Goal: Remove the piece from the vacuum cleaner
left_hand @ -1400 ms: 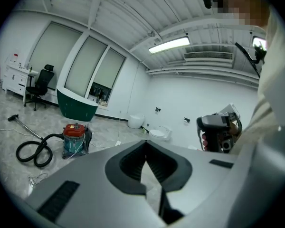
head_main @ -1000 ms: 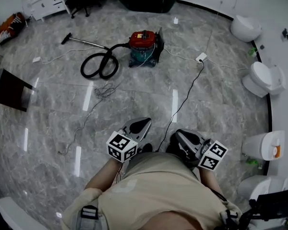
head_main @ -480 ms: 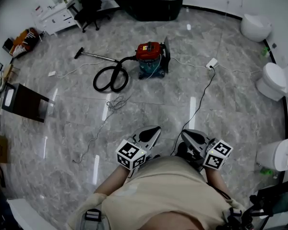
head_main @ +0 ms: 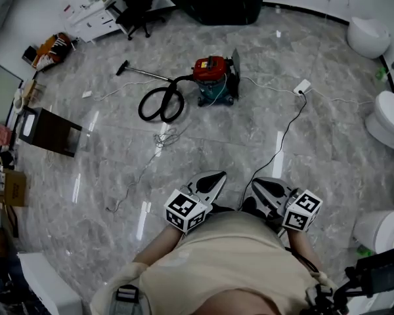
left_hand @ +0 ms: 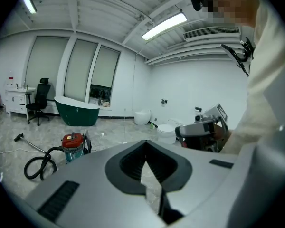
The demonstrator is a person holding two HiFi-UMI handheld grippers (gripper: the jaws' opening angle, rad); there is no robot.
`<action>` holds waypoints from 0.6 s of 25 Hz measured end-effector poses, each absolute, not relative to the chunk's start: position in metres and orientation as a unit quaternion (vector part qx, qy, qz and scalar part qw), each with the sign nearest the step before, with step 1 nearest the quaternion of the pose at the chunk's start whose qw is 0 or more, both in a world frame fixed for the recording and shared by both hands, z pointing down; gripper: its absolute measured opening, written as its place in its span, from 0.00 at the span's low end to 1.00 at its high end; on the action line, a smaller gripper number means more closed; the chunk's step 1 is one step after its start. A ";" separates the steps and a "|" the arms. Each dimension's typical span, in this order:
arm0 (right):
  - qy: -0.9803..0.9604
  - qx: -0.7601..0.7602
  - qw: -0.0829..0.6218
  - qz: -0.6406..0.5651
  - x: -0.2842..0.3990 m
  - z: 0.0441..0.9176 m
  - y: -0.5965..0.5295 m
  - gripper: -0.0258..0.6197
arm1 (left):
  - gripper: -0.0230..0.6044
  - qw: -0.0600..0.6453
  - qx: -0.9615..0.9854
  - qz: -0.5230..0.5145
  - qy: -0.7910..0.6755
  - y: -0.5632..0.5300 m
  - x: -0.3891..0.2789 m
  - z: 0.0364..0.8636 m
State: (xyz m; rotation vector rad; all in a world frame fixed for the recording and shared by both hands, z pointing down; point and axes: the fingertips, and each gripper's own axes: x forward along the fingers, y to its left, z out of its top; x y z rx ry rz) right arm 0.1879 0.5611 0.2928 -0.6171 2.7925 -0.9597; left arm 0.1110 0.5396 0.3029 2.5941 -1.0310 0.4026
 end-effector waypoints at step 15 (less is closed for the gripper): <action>0.936 -0.155 0.023 -0.315 0.191 0.302 0.541 0.04 | 0.04 0.170 0.895 0.135 -0.390 0.509 0.131 0.311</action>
